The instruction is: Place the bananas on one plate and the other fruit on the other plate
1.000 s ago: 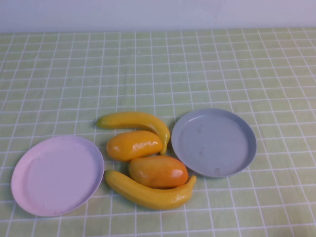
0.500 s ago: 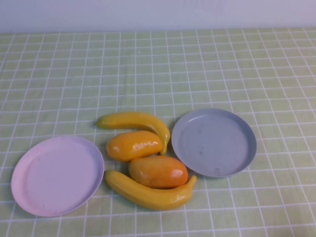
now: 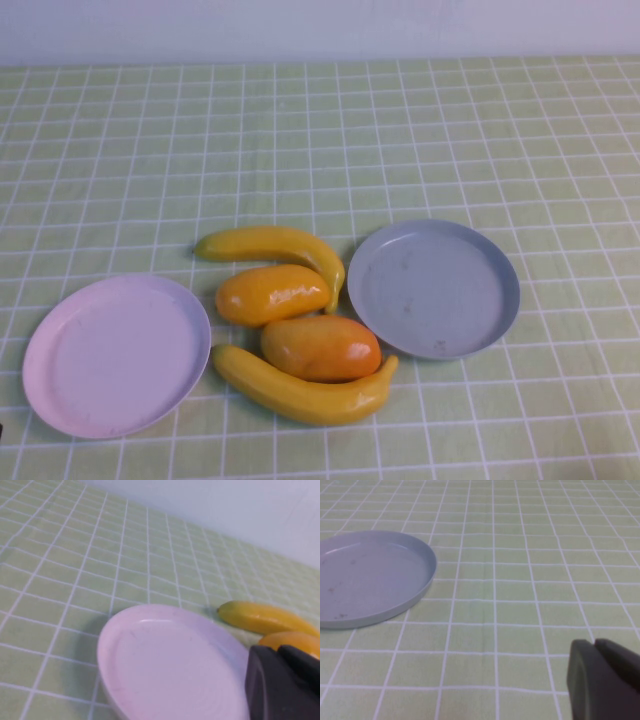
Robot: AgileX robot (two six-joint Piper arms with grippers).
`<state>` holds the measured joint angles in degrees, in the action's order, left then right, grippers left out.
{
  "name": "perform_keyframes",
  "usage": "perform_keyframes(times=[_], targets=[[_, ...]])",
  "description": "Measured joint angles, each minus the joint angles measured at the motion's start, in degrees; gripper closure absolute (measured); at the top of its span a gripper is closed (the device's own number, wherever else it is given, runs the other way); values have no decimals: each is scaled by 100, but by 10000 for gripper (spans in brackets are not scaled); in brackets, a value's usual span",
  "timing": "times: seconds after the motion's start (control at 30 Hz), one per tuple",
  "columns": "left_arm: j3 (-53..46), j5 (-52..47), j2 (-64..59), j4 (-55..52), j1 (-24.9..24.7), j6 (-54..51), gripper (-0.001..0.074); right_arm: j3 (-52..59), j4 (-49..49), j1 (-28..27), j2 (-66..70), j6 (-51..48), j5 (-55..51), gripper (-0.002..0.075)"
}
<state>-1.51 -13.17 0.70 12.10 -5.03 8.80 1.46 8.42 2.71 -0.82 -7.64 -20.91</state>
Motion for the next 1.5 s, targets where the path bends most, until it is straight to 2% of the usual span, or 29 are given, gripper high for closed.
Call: perform_keyframes(times=[0.17, 0.5, 0.67, 0.83, 1.03, 1.13, 1.23, 1.5], targets=[[0, 248, 0, 810, 0, 243, 734, 0, 0, 0, 0, 0, 0, 741], [81, 417, -55, 1042, 0, 156, 734, 0, 0, 0, 0, 0, 0, 741], [923, -351, -1308, 1065, 0, 35, 734, 0, 0, 0, 0, 0, 0, 741], [2026, -1514, -3020, 1065, 0, -1096, 734, 0, 0, 0, 0, 0, 0, 741], [3376, -2936, -5068, 1647, 0, -3757, 734, 0, 0, 0, 0, 0, 0, 741], [4013, -3427, -5915, 1915, -43, -4756, 734, 0, 0, 0, 0, 0, 0, 741], [4592, -3585, -6621, 1897, -409, -5476, 734, 0, 0, 0, 0, 0, 0, 741], [6365, -4150, -8304, 850, -2060, -6133, 734, 0, 0, 0, 0, 0, 0, 741]])
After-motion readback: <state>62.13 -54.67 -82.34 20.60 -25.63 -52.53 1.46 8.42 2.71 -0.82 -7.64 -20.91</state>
